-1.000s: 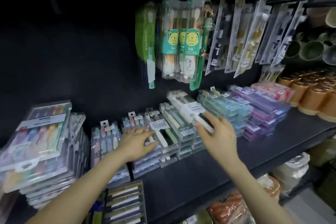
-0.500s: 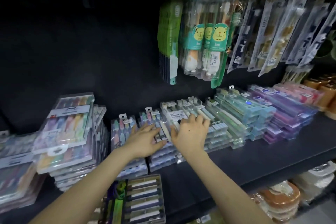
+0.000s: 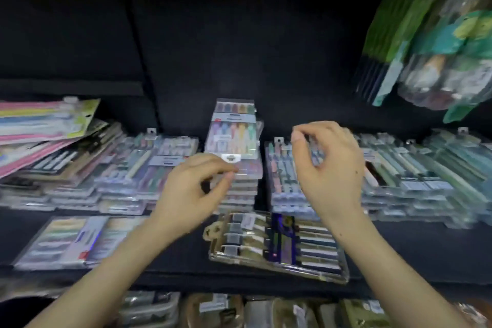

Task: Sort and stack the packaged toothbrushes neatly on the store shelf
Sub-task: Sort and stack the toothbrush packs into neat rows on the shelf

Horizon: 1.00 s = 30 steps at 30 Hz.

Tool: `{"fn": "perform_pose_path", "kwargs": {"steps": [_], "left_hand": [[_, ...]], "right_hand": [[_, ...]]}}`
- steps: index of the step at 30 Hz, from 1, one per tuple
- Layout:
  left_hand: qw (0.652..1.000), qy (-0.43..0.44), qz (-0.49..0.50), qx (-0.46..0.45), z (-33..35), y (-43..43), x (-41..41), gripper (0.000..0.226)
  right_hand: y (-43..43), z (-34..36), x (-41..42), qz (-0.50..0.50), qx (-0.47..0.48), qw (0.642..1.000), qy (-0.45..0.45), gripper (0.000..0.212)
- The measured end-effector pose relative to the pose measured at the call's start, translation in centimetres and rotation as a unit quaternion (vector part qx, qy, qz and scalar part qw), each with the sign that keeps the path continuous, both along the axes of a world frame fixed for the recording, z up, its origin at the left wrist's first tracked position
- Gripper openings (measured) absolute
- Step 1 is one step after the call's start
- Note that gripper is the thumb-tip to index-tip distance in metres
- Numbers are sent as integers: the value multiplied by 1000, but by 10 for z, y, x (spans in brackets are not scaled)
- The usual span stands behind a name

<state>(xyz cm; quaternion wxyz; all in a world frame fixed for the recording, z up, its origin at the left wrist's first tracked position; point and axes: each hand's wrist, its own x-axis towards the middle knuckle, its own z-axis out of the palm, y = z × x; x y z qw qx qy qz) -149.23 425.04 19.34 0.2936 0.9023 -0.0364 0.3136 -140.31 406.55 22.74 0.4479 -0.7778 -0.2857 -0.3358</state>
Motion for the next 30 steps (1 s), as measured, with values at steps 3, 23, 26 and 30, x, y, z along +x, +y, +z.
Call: {"fn": "perform_pose_path", "kwargs": {"steps": [3, 23, 26, 30], "left_hand": [[986, 50, 157, -10, -21, 70, -31, 23], [911, 124, 391, 33, -87, 169, -42, 39], [899, 148, 402, -87, -78, 164, -44, 44], [880, 207, 400, -149, -68, 156, -38, 45]], "right_hand": [[59, -1, -34, 125, -12, 992, 21, 21], [208, -99, -39, 105, -174, 876, 437, 32], [196, -99, -46, 158, -46, 841, 516, 18], [180, -91, -60, 194, 52, 819, 538, 19]]}}
